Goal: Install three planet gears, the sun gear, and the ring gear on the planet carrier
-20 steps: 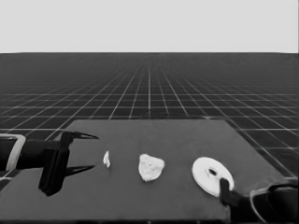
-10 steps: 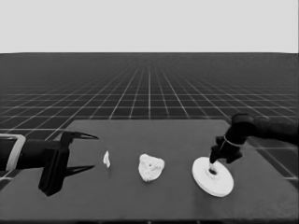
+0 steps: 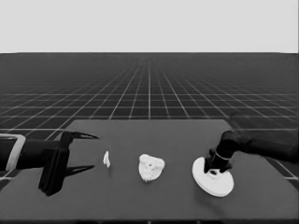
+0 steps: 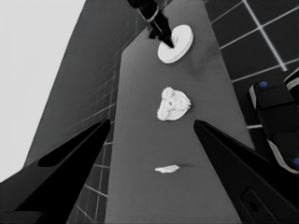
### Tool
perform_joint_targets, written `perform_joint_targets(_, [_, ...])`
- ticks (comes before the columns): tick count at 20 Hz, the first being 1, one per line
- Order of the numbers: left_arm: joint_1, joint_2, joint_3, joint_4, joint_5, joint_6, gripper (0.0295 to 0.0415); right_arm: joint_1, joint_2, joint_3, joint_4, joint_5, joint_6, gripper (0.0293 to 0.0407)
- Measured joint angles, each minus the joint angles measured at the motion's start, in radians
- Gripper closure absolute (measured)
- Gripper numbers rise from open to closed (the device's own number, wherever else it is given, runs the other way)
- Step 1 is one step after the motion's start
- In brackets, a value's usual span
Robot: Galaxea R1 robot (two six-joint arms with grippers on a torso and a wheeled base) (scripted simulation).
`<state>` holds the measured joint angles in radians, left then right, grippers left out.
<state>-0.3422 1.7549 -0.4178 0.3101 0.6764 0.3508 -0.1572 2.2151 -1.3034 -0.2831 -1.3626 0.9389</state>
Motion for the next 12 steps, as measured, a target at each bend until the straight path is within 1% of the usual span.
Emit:
perform_joint_targets(4, [0.000, 0.000, 0.000, 0.000, 0.000, 0.000, 0.0326, -0.007, 0.003, -0.007, -0.005, 0.005, -0.001, 0.0315])
perform_joint_targets(5, [0.000, 0.000, 0.000, 0.000, 0.000, 0.000, 0.0326, -0.007, 0.003, -0.007, -0.006, 0.006, -0.002, 0.0350])
perform_joint_targets(12, [0.000, 0.000, 0.000, 0.000, 0.000, 0.000, 0.0326, -0.007, 0.004, -0.007, -0.006, 0.006, -0.002, 0.0351])
